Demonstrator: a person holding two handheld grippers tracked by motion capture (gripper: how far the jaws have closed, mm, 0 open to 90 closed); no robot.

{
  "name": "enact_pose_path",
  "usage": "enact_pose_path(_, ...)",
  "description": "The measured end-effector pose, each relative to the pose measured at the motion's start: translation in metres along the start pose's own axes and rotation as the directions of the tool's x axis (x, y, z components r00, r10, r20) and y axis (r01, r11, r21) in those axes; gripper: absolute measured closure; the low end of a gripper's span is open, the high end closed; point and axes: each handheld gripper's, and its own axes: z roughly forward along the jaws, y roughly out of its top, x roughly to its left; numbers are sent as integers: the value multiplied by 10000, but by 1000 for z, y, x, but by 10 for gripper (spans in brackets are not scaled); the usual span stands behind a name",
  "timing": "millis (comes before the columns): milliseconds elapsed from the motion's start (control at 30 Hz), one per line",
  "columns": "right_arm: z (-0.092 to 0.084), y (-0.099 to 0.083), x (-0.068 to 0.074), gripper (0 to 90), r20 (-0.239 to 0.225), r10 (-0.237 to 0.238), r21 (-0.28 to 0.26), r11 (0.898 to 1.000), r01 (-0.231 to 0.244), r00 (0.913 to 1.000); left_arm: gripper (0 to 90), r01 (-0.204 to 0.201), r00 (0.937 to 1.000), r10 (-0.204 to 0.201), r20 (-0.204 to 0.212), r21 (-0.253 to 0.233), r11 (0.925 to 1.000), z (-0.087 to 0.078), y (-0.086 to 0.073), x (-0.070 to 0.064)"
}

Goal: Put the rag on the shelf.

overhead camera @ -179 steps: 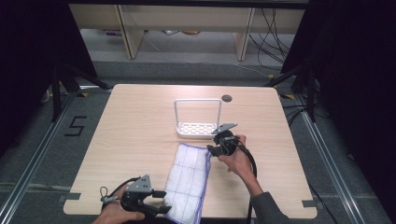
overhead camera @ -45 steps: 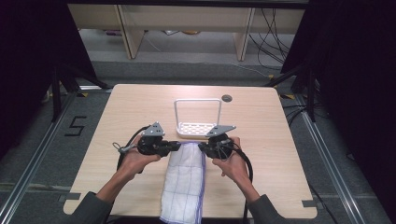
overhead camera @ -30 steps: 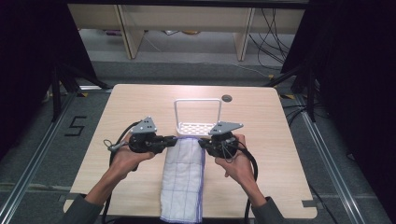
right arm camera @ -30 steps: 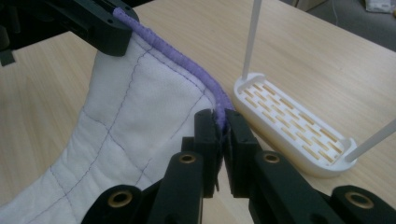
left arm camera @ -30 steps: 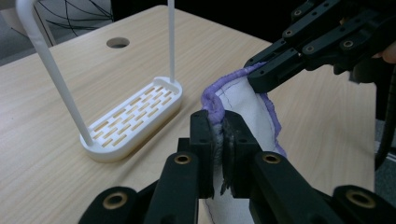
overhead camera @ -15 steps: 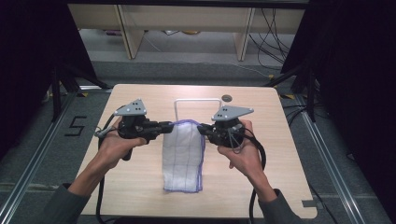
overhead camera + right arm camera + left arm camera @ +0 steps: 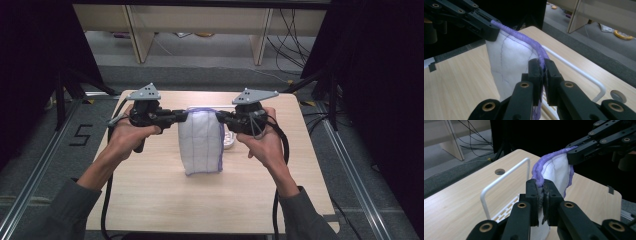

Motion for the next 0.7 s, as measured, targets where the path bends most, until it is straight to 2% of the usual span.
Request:
enact_pose_path(167, -1, 12, -12, 857, 138, 260, -176, 9995, -258, 9996, 834, 142, 9997, -145, -190, -150, 9998, 6, 14, 11)
enact_pose_path(200, -1, 15, -16, 857, 180, 121, -210, 9997, -118, 9998, 834, 125, 9996, -128, -234, -158, 9998, 7, 17, 13)
enact_pose_path(233, -2, 18, -18, 857, 237, 330, -155, 9993, -327, 9992, 834, 131, 9995, -137, -288, -215, 9997, 8, 20, 14)
enact_pose_path(267, -1, 20, -21, 857, 280, 106, -284, 9995, -98, 9996, 834, 106, 9994, -114, -325, -252, 9996, 9, 22, 15)
enact_pose_path(300, -2, 22, -22, 857, 311, 307, -251, 9992, -299, 9990, 834, 128, 9994, -138, -322, -315, 9994, 10, 24, 17)
enact_pose_path(400, 0, 27, -27, 857, 417, 264, -312, 9992, -251, 9988, 835, 174, 9987, -192, -481, -356, 9992, 15, 30, 21)
enact_pose_path(433, 1, 29, -29, 857, 478, 378, -347, 9987, -362, 9981, 835, 155, 9986, -173, -490, -369, 9992, 16, 31, 22)
enact_pose_path(467, 2, 30, -31, 857, 486, 272, -390, 9989, -253, 9985, 834, 80, 9979, -104, -637, -378, 9993, 18, 33, 25)
enact_pose_path(500, 3, 31, -34, 857, 476, 349, -414, 9986, -329, 9983, 835, 112, 9978, -137, -653, -385, 9992, 19, 33, 26)
enact_pose_path(533, 3, 31, -34, 857, 450, 650, -448, 9970, -630, 9969, 834, 236, 9978, -261, -617, -416, 9989, 21, 35, 28)
enact_pose_path(567, 5, 33, -37, 857, 594, 531, -407, 9979, -507, 9968, 835, 239, 9977, -264, -619, -405, 9989, 22, 36, 29)
enact_pose_path(600, 6, 34, -39, 857, 648, 376, -446, 9984, -348, 9972, 835, 204, 9966, -227, -788, -302, 9993, 25, 39, 31)
enact_pose_path(667, 9, 37, -42, 857, 645, 714, -425, 9967, -688, 9954, 835, 162, 9955, -191, -928, -317, 9994, 27, 43, 33)
enact_pose_path(700, 9, 38, -43, 857, 731, 589, -473, 9973, -555, 9956, 835, 139, 9950, -172, -986, -345, 9993, 28, 45, 35)
